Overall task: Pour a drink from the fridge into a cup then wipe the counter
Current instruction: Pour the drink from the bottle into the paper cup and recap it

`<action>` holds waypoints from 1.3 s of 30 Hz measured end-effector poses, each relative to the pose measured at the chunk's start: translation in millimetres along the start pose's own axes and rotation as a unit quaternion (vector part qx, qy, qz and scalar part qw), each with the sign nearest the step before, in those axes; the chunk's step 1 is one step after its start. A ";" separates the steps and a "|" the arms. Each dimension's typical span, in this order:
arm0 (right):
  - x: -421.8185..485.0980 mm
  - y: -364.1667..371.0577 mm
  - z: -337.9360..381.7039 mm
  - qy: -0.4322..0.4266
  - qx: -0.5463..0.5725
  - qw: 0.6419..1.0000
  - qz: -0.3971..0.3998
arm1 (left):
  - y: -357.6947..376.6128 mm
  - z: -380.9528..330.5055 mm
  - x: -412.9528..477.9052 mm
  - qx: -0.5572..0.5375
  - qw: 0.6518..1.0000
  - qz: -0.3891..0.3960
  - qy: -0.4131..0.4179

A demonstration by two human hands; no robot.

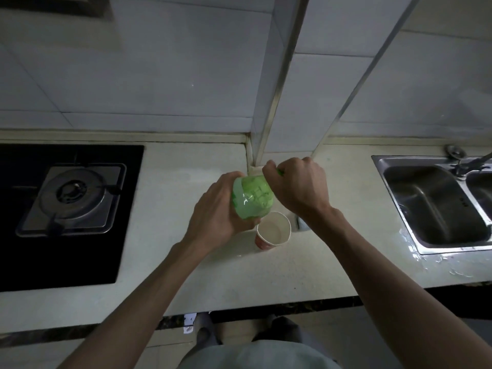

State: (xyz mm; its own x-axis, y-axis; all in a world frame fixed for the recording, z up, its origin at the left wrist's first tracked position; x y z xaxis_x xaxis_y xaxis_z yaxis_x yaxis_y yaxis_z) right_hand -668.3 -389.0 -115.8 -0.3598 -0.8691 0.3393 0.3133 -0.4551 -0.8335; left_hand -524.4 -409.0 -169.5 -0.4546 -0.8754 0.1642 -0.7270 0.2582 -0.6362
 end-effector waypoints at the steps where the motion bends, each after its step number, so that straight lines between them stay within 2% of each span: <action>1: -1.2 -1.8 -4.7 0.009 0.030 0.999 0.010 | 2.3 -2.9 -1.1 -0.009 1.000 0.002 -0.012; 3: -3.6 -10.3 -18.4 0.053 0.145 0.988 0.022 | 3.6 -7.8 -2.8 -0.034 0.998 -0.007 -0.044; 6: -9.1 -20.5 -46.9 0.122 0.294 0.947 0.030 | -1.1 -9.0 -6.2 -0.078 0.990 -0.053 -0.103; 13: -37.1 -2.6 -78.7 0.124 0.462 0.869 0.127 | 11.1 -24.8 -43.9 -0.134 0.958 -0.150 -0.202; 17: -48.2 4.1 -64.1 0.081 0.499 0.841 0.193 | 12.7 -37.0 -63.6 -0.143 0.943 -0.184 -0.239; 24: -62.2 6.0 -12.0 -0.005 0.539 0.794 0.281 | -21.6 -52.0 -124.3 -0.105 0.914 -0.288 -0.266; 30: -105.9 1.5 57.8 -0.082 0.560 0.755 0.333 | -64.0 -48.9 -191.1 -0.085 0.892 -0.339 -0.288; 39: -209.6 -0.3 178.1 -0.182 0.551 0.699 0.418 | -130.1 -35.5 -336.5 -0.077 0.828 -0.446 -0.333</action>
State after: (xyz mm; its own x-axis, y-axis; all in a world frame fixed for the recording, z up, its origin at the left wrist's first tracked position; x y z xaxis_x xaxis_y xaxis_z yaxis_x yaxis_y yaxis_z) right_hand -436.4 -241.1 -108.9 0.5380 -0.8212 0.1904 0.8396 0.5422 -0.0340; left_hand -295.1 -133.5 -115.2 0.6441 -0.7642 0.0326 -0.7014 -0.6071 -0.3734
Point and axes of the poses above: each hand's wrist, its own x-axis towards the middle knuckle, its own y-axis out of the palm, z = x × y, the point moved 10 cm from there along x, towards the middle knuckle, and after that the axes turned 8 degrees about -z, right-handed, at the moved point
